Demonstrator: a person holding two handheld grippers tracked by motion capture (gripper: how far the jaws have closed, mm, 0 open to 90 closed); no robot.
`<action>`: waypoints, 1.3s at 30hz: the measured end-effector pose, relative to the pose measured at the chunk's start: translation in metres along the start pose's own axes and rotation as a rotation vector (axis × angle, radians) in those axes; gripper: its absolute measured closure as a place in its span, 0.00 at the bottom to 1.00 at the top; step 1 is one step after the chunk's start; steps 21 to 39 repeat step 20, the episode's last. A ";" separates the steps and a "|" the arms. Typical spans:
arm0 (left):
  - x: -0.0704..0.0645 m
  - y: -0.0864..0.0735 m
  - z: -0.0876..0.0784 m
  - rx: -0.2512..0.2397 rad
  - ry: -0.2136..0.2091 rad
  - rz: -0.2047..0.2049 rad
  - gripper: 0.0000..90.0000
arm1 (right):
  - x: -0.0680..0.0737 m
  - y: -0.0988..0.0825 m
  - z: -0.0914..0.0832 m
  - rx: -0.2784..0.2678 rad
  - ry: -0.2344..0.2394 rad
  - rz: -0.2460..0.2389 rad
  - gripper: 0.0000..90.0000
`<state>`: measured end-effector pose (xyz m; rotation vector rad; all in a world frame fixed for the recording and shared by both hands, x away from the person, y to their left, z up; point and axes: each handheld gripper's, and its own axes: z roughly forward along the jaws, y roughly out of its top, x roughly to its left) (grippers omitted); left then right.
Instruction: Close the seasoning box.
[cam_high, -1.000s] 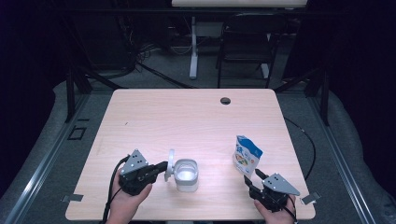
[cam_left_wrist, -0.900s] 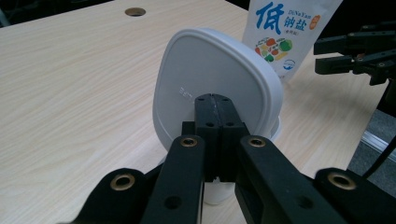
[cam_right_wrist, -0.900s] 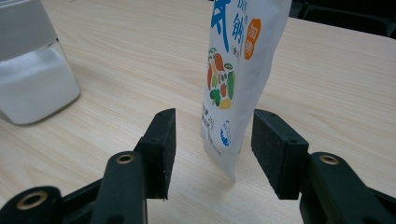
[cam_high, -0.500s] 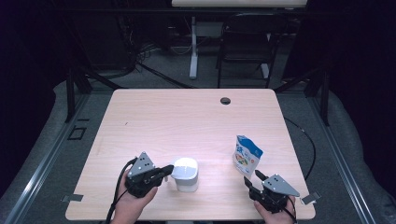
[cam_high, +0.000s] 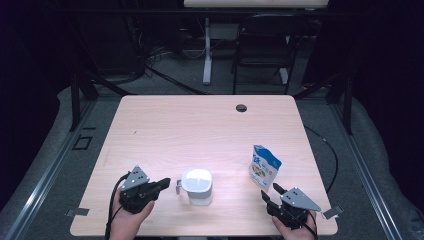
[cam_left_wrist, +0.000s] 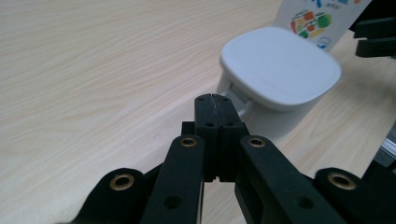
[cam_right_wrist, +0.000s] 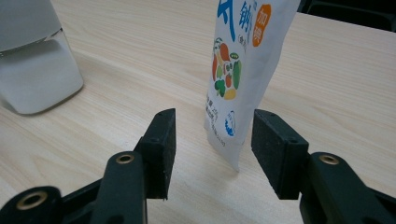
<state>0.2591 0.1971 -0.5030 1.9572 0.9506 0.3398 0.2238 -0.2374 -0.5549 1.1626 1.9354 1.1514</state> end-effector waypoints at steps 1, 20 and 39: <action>0.002 -0.002 0.000 -0.005 0.000 -0.010 1.00 | 0.000 -0.001 0.000 -0.001 0.000 0.000 0.56; 0.019 -0.031 -0.008 -0.022 0.064 -0.061 0.73 | -0.003 -0.007 -0.006 0.010 -0.026 0.014 0.55; 0.019 -0.031 -0.008 -0.022 0.064 -0.061 0.73 | -0.003 -0.007 -0.006 0.010 -0.026 0.014 0.55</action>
